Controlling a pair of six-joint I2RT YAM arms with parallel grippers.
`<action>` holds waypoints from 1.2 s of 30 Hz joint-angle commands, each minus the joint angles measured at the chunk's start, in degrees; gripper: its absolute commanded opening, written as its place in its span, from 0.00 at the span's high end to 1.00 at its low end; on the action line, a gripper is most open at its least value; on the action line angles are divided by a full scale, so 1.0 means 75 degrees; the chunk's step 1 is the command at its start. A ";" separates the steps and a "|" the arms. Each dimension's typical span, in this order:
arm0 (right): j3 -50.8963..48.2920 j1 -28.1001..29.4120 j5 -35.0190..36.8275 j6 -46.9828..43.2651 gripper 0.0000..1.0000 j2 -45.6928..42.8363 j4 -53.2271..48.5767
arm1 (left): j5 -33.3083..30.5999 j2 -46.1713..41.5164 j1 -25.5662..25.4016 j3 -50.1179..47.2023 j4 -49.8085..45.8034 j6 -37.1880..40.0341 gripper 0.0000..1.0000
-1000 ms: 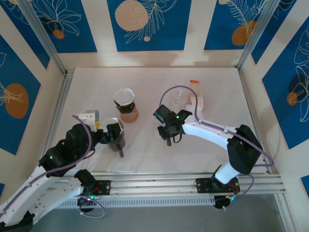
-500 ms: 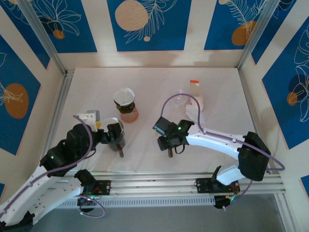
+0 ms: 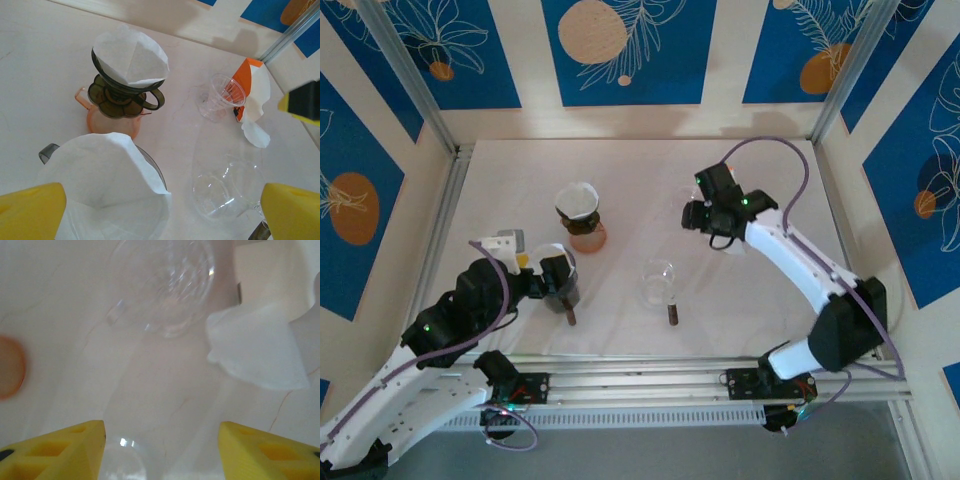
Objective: Place the coffee filter in the dripper
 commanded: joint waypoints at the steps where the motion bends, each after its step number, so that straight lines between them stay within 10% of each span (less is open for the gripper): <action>1: 0.0453 -0.0519 -0.0400 -0.0160 0.41 0.0845 0.0406 | 0.0115 -0.0088 0.0066 -0.0028 0.0015 -0.0104 0.00; 17: 0.2296 -0.1084 -0.0558 -0.0086 0.56 0.3469 0.0257 | -0.0018 -0.0136 0.0071 -0.0098 0.0009 -0.0180 0.00; 36: 0.2580 -0.0780 -0.0150 -0.0155 0.57 0.3343 0.0130 | -0.0164 -0.0219 0.0070 -0.0133 0.0031 -0.0141 0.00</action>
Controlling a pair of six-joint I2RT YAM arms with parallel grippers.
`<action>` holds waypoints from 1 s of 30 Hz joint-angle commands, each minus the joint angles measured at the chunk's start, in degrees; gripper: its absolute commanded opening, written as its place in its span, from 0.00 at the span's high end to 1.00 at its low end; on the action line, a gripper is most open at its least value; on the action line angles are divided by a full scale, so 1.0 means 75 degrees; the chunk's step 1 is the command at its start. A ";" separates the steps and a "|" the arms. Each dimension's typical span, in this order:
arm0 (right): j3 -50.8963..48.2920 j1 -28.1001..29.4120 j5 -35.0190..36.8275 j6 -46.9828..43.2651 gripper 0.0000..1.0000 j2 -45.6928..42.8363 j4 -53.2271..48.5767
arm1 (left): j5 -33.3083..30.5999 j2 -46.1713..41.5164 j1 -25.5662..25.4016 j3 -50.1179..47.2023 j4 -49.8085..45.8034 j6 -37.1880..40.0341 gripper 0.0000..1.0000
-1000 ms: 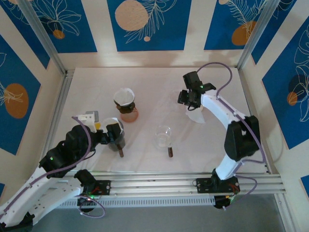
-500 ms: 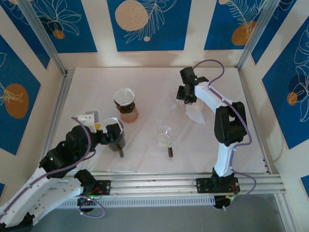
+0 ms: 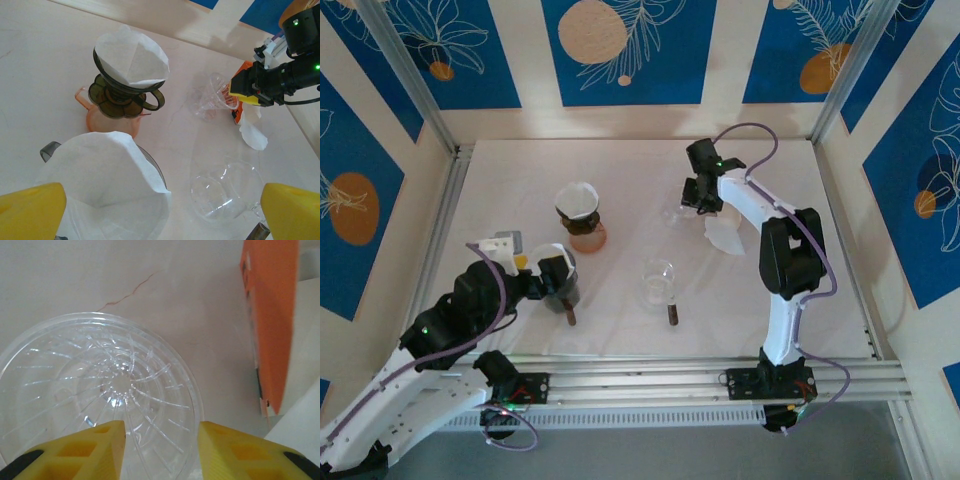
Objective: Place the coffee filter in the dripper
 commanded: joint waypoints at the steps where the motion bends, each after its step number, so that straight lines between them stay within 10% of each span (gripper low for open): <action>1: 0.0146 0.0087 0.0143 -0.0004 0.56 -0.0398 -0.0194 | -0.0140 -0.0068 0.0070 -0.0074 0.0053 -0.0034 0.00; 22: 0.0513 -0.0005 -0.0289 0.0409 0.51 0.0457 -0.0429 | -0.0195 -0.0124 0.0064 -0.0029 -0.0079 -0.0005 0.00; 30: 0.0567 0.0014 -0.0435 0.0410 0.82 0.0666 -0.0393 | -0.0234 -0.0127 0.0069 0.0019 -0.0127 0.0034 0.00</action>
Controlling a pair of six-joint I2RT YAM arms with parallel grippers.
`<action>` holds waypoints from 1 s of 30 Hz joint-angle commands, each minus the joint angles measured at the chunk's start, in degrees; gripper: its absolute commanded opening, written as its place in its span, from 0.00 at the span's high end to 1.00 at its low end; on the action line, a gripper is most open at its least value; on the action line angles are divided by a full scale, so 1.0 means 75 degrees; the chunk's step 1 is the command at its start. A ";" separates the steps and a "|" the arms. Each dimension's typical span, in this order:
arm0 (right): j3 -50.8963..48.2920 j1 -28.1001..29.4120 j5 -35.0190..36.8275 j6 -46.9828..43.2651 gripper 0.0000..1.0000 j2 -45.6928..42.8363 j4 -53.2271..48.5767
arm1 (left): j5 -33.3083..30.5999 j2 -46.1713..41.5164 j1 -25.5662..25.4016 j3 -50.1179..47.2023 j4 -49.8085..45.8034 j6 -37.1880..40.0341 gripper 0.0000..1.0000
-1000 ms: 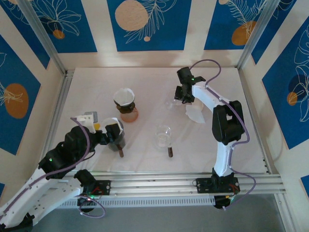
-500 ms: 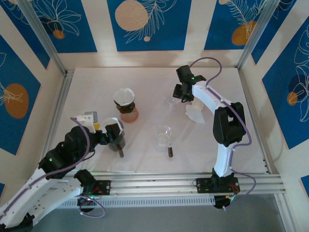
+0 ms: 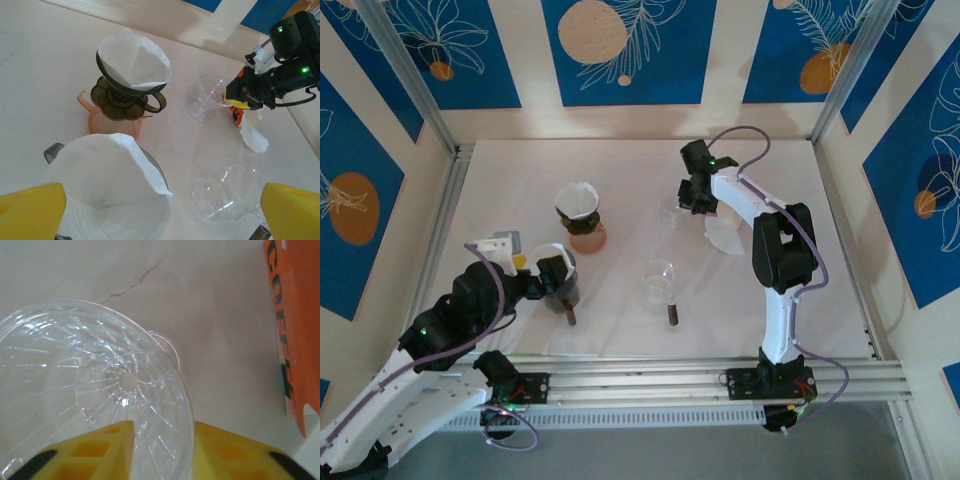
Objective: Place the coffee filter in the dripper
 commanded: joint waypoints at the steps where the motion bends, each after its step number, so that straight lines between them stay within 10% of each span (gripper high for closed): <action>1: 0.0118 -0.0026 -0.0258 -0.0020 0.86 0.0078 -0.0110 | -0.0168 -0.0089 0.0066 0.0019 -0.0137 0.0043 0.00; 5: -0.0071 -0.0013 -0.0507 -0.0113 1.00 -0.0287 0.0147 | -0.0179 -0.0135 0.0069 0.0042 -0.0199 0.0049 0.00; 30: -0.2403 0.1293 -0.2907 0.0226 1.00 -0.5739 -0.2385 | -0.0255 -0.0684 0.0069 0.0032 -0.0381 0.0225 0.00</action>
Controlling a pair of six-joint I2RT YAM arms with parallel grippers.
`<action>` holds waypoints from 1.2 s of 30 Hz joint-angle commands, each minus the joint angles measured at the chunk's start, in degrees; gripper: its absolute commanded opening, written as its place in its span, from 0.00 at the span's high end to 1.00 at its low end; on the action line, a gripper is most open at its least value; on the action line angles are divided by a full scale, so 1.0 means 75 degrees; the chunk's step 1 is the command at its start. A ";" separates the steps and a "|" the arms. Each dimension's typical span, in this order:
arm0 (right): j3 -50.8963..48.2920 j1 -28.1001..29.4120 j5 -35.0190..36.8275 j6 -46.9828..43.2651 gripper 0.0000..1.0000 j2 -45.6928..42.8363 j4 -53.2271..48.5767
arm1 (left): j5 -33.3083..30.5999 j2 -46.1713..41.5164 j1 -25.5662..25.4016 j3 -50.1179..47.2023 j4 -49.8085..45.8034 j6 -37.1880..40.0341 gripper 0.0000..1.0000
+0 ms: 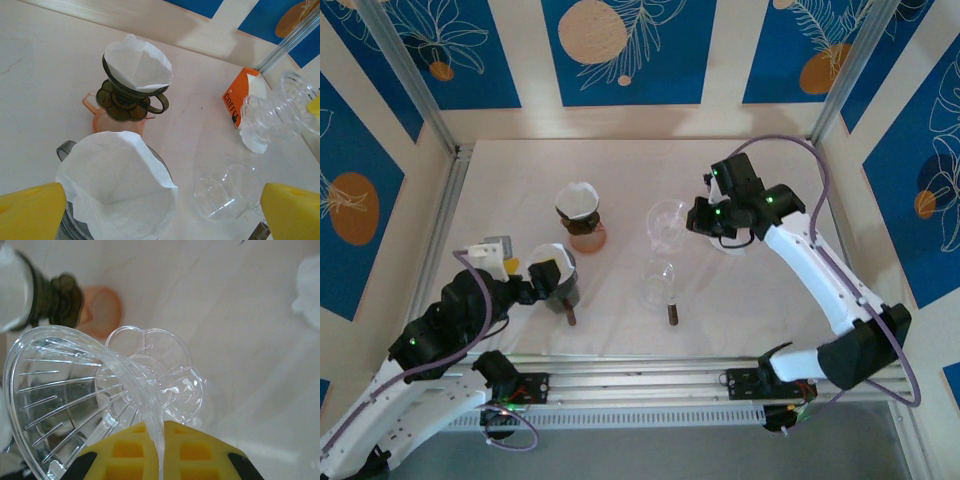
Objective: Place the coffee filter in the dripper
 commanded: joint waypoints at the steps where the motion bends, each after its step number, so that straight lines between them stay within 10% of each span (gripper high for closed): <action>1: -0.0346 0.0370 -0.0741 0.0314 1.00 -0.0338 -0.0771 | -0.0171 -0.0118 0.0068 0.0010 -0.0049 0.0095 0.00; 32: -0.0898 0.1048 -0.0117 0.0505 1.00 0.0152 -0.0154 | -0.0219 -0.0118 0.0070 -0.0029 -0.0075 0.0058 0.00; 36: -0.0937 0.1060 -0.0011 0.0514 0.87 0.0083 -0.0253 | -0.0206 -0.0127 0.0066 -0.0041 -0.0101 0.0066 0.00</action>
